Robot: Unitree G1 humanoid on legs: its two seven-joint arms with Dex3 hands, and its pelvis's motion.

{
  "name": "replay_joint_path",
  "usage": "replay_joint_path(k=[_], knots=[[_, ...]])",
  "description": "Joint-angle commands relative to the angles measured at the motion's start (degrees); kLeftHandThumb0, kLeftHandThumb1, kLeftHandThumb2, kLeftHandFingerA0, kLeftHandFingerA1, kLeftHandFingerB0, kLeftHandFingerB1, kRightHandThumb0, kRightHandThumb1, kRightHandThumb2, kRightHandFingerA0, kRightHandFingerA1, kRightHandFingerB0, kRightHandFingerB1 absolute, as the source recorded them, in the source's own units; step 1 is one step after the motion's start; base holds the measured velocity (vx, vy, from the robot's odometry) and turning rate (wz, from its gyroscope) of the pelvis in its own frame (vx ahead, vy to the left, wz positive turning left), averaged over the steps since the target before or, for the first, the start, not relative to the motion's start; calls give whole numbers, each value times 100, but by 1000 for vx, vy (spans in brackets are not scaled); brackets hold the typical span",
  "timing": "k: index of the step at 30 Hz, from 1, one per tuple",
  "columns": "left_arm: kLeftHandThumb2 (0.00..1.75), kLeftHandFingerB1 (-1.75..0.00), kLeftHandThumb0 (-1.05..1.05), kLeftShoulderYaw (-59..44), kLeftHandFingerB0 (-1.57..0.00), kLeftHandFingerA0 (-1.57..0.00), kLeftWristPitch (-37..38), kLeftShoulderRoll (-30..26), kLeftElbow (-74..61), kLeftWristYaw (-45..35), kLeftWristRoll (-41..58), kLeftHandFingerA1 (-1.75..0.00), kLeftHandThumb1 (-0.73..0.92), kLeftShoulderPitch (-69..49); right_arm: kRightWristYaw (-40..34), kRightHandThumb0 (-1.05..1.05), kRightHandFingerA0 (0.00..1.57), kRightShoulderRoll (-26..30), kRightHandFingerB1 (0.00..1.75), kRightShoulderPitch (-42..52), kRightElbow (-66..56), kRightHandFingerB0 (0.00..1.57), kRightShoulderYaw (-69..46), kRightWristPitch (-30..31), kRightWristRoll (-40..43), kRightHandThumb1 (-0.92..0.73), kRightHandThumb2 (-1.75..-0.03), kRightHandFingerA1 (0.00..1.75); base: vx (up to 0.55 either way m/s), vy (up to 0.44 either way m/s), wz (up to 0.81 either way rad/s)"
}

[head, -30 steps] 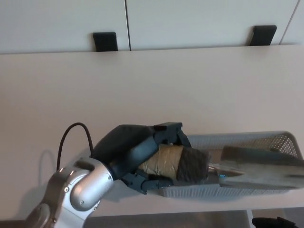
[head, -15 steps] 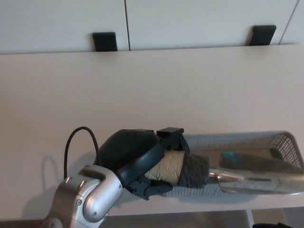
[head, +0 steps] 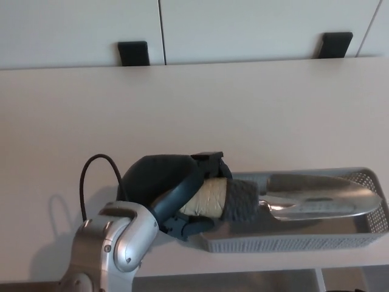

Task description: The robot walks towards a desk on which a shovel is kept on the left hand side and a container is kept on the right hand side. The robot picks up the shovel using its left hand and places it in the container.

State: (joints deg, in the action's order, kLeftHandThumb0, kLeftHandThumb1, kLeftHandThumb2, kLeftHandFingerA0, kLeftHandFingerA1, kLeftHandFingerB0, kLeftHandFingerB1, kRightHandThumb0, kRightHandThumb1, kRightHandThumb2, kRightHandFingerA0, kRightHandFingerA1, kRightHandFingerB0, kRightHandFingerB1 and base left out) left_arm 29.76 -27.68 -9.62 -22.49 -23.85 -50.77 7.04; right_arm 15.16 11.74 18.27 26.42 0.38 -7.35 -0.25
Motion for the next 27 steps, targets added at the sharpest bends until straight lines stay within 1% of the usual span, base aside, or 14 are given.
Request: replay_joint_path(k=[1,9,12,13,14,15,18,20,21,22,24,25,26,27], knots=[[69,-85,-27,-103,-70,-76,-38,-93,95,195,-257,-156,81,4,57,7,70,84,51,59,-18,48,-5,-160,-13,-58,-57,63,0,0,0],[68,-60,-34,98,-68,-76,-157,-129,22,9,-687,-148,81,-10,35,9,71,99,51,89,-12,50,16,-184,-47,-59,-57,62,0,0,0],[66,-78,-36,145,-67,-71,-150,-76,61,-13,-758,-163,80,38,70,7,70,115,50,49,-42,48,9,-152,-32,-58,-57,62,0,0,0],[83,-74,-50,157,-66,-88,-157,-52,59,-21,-796,-140,67,65,76,5,70,129,50,33,-74,48,11,-133,-40,-58,-56,62,0,0,0],[83,-74,-50,173,-66,-88,-138,-42,51,-1,-824,-140,67,54,74,5,70,139,50,34,-73,48,18,-137,-59,-58,-56,62,0,0,0],[69,-64,-36,213,-69,-74,-89,-59,47,6,-882,-156,81,56,78,5,70,138,50,38,-79,48,14,-137,-53,-58,-56,62,0,0,0],[70,-72,-39,299,-67,-72,-34,-45,3,-17,-978,-148,81,71,97,5,69,168,50,40,-123,48,13,-127,-56,-58,-56,61,0,0,0],[64,-120,-35,356,-56,-66,-31,82,-16,112,-1002,-168,85,24,98,4,70,176,50,54,-213,49,9,-20,-47,-59,-56,61,0,0,0],[66,-111,-34,367,-59,-66,5,104,-13,169,-980,-163,85,10,97,5,70,173,50,55,-223,49,12,-10,-46,-59,-57,61,0,0,0],[66,-68,-33,412,-69,-68,83,135,-2,241,-981,-154,78,1,89,5,69,172,50,67,-220,49,21,-25,-55,-59,-57,61,0,0,0],[61,-38,-39,496,-50,-72,121,180,36,189,-996,-107,71,57,58,3,70,215,50,89,-229,49,67,-89,-147,-59,-56,60,0,0,0],[60,-28,-61,526,-20,-37,28,211,28,-41,-974,-66,63,113,57,3,70,222,50,83,-228,49,76,-79,-158,-59,-56,60,0,0,0],[85,-15,-83,564,-9,0,-33,247,21,-232,-930,-5,54,156,56,4,71,224,50,75,-233,49,81,-55,-153,-59,-56,61,0,0,0],[85,-15,-83,587,-9,0,7,251,35,-187,-943,-5,54,150,49,4,71,227,50,68,-226,49,88,-64,-159,-59,-56,61,0,0,0]])
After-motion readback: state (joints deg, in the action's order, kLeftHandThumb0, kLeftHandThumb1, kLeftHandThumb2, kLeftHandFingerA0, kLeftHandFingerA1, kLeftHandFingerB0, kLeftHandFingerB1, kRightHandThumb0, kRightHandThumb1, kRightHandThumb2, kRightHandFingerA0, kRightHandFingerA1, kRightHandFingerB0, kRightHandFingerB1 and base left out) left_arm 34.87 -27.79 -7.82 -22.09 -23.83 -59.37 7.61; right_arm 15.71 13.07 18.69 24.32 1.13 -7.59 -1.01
